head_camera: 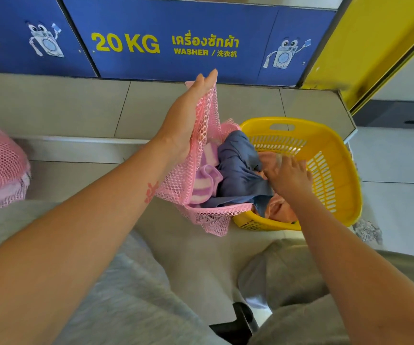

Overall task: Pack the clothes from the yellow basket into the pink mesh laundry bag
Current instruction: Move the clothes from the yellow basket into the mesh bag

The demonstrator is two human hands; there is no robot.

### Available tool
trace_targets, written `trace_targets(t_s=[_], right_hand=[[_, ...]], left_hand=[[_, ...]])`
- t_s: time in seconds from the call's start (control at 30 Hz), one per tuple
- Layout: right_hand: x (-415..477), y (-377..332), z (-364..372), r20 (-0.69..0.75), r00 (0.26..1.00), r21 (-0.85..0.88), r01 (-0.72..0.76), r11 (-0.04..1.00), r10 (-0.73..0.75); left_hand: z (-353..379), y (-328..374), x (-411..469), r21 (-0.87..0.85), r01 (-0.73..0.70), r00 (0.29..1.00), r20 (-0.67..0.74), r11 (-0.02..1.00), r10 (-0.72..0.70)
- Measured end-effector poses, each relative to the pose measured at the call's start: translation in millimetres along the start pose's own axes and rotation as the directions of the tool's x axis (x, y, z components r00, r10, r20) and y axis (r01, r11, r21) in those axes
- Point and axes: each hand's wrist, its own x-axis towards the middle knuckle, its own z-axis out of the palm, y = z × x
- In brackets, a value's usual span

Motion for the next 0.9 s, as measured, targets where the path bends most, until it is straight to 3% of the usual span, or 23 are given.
trace_targets(t_s=[0.23, 0.47, 0.6, 0.7, 0.77, 0.9], right_hand=[[15, 32, 26, 0.157, 0.973, 0.028, -0.178, 0.984, 0.172], [34, 43, 38, 0.308, 0.857, 0.183, -0.479, 0.858, 0.413], [36, 45, 31, 0.225, 0.908, 0.16, -0.393, 0.905, 0.354], [33, 45, 20, 0.123, 0.952, 0.29, -0.305, 0.907, 0.281], [31, 38, 9, 0.105, 0.954, 0.518, -0.293, 0.804, 0.28], [19, 22, -24, 0.091, 0.925, 0.891, -0.241, 0.384, 0.369]], left_hand=[[22, -11, 15, 0.032, 0.033, 0.999, 0.022, 0.999, -0.034], [26, -18, 34, 0.035, 0.056, 0.998, -0.005, 0.998, -0.056], [26, -21, 39, 0.006, 0.065, 0.998, -0.004, 0.998, -0.065], [26, -21, 38, 0.002, 0.079, 0.997, 0.025, 0.997, -0.079], [25, -21, 36, 0.038, 0.063, 0.998, 0.015, 0.997, -0.064], [18, -14, 19, -0.043, 0.056, 0.998, 0.038, 0.998, -0.054]])
